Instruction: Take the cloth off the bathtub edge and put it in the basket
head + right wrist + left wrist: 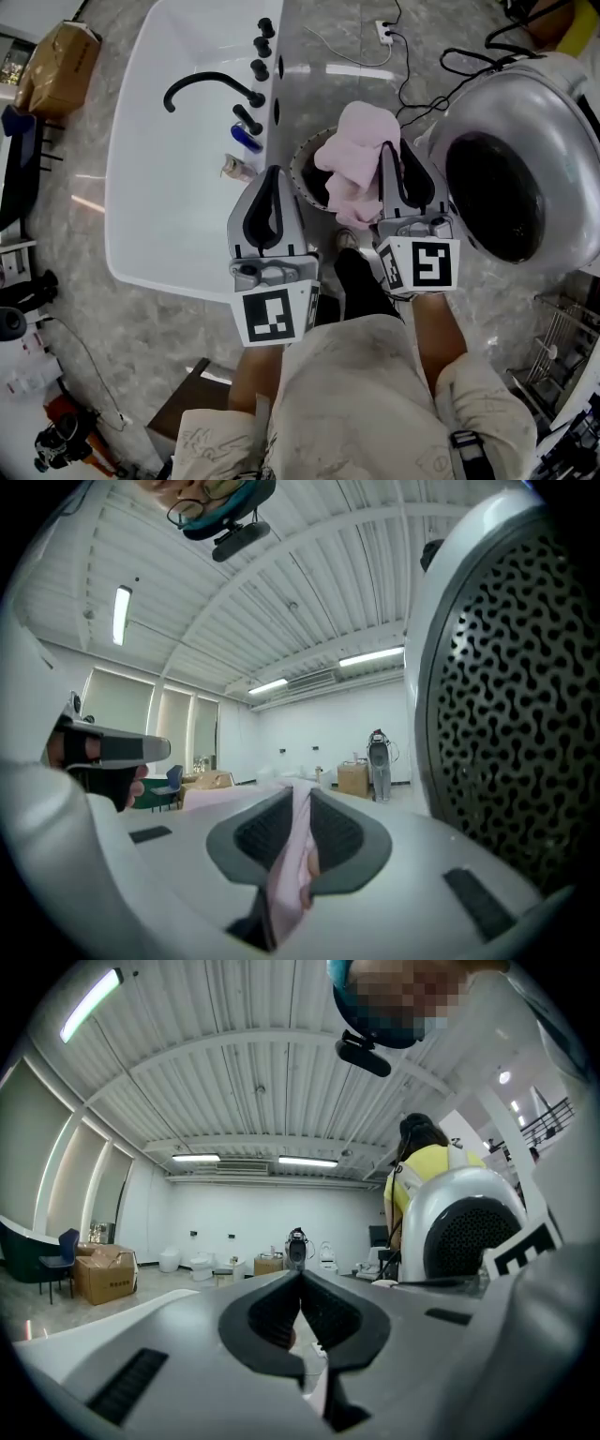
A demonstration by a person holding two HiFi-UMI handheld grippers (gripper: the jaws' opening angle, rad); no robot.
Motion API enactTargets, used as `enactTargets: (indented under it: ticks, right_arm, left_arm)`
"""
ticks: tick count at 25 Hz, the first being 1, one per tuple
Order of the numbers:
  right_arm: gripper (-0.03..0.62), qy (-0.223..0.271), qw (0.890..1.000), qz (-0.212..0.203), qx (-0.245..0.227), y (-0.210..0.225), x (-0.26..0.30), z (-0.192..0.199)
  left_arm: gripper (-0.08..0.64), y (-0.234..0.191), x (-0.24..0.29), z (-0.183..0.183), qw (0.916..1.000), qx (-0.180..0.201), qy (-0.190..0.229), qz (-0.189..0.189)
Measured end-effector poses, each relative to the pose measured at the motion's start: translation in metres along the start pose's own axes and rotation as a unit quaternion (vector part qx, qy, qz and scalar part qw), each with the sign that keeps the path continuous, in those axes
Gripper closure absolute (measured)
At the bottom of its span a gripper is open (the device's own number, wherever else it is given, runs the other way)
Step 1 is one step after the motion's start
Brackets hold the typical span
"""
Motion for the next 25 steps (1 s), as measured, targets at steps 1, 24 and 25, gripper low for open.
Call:
enactTargets:
  ticks: [1,24,25]
  right_arm:
    - [0.549,-0.011,1.000,-0.003,0.002,-0.001,0.003,0.010]
    - [0.549,-0.234,0.971,-0.037,-0.002,-0.026,0.049,0.218]
    - [0.549,-0.241,0.970,-0.040,-0.003,-0.027,0.051,0.228]
  left_arm:
    - [0.557,-0.001,0.001,0.005,1.0000,-0.002,-0.003,-0.001]
    - [0.557,-0.038,0.023,0.120,0.9946,-0.010,-0.091,-0.048]
    - [0.557,-0.039,0.024,0.126,0.9944,-0.009,-0.093,-0.049]
Point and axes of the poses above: the fingertips, and each gripper's own axes: x forward along the fingers, y to its right, z out of its underside, the point moved 8 cm from there along -x, backward along the fingers, and after that the axes turned 9 degrees about -x, right-handed, at the moved point
